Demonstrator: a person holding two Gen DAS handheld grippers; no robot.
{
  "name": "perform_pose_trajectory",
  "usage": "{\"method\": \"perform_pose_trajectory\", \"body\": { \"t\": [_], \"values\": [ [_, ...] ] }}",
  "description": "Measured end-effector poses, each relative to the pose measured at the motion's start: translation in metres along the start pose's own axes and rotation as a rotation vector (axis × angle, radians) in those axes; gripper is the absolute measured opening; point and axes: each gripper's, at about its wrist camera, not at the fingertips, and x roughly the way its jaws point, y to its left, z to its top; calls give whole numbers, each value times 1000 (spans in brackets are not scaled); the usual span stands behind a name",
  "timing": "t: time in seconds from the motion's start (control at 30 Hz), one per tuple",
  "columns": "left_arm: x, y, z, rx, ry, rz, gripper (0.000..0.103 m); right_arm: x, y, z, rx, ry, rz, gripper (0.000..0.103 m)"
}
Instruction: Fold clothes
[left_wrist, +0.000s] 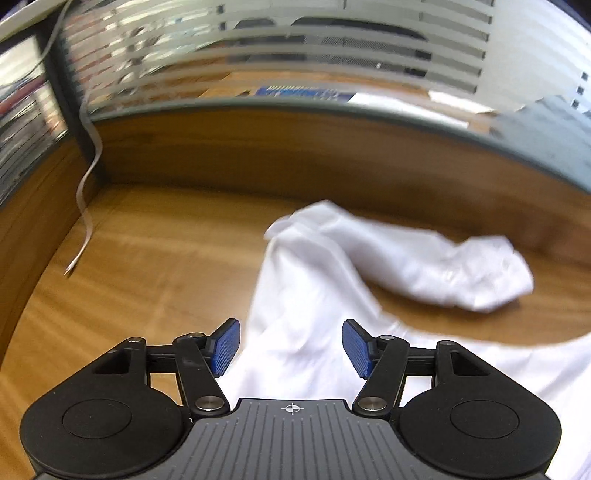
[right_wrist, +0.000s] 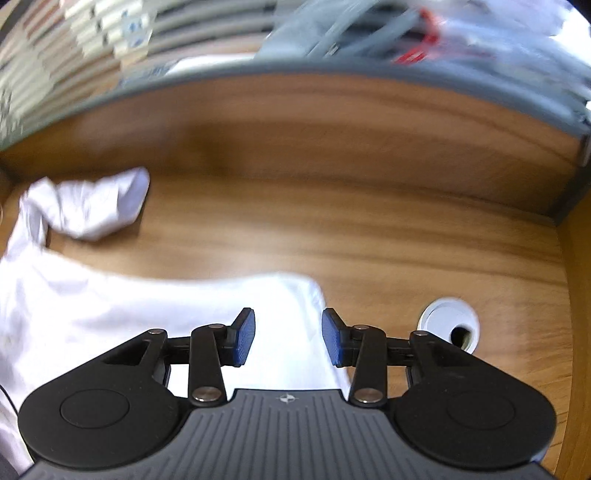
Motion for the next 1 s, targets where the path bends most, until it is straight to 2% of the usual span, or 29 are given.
{"method": "perform_pose_trajectory", "body": {
  "t": [0.1, 0.27, 0.33, 0.4, 0.43, 0.47, 0.57, 0.77, 0.93, 1.0],
  "values": [
    [-7, 17, -18, -4, 24, 44, 64, 8, 4, -13, -13, 34, -21, 45],
    [-24, 39, -53, -27, 40, 130, 67, 12, -14, -38, 92, 52, -80, 45],
    [-30, 46, -66, -44, 49, 152, 67, 12, -18, -47, 97, 68, -99, 44],
    [-34, 53, -76, -70, 61, 158, 68, 14, -20, -54, 83, 86, -121, 33],
    [-37, 56, -77, -83, 57, 154, 69, 13, -21, -56, 76, 91, -124, 17],
    [-40, 59, -79, -95, 53, 150, 69, 13, -22, -58, 69, 95, -128, 5],
    [-49, 68, -84, -132, 42, 138, 70, 14, -20, -60, 68, 93, -160, 1],
    [-65, 86, -94, -206, 18, 115, 72, 13, -16, -54, 28, 69, -238, 2],
    [-79, 100, -102, -267, -2, 95, 73, -13, 0, -45, -8, 22, -184, 7],
    [-87, 102, -103, -252, -15, 94, 74, -25, 10, -42, -18, 12, -137, 11]
  ]
}}
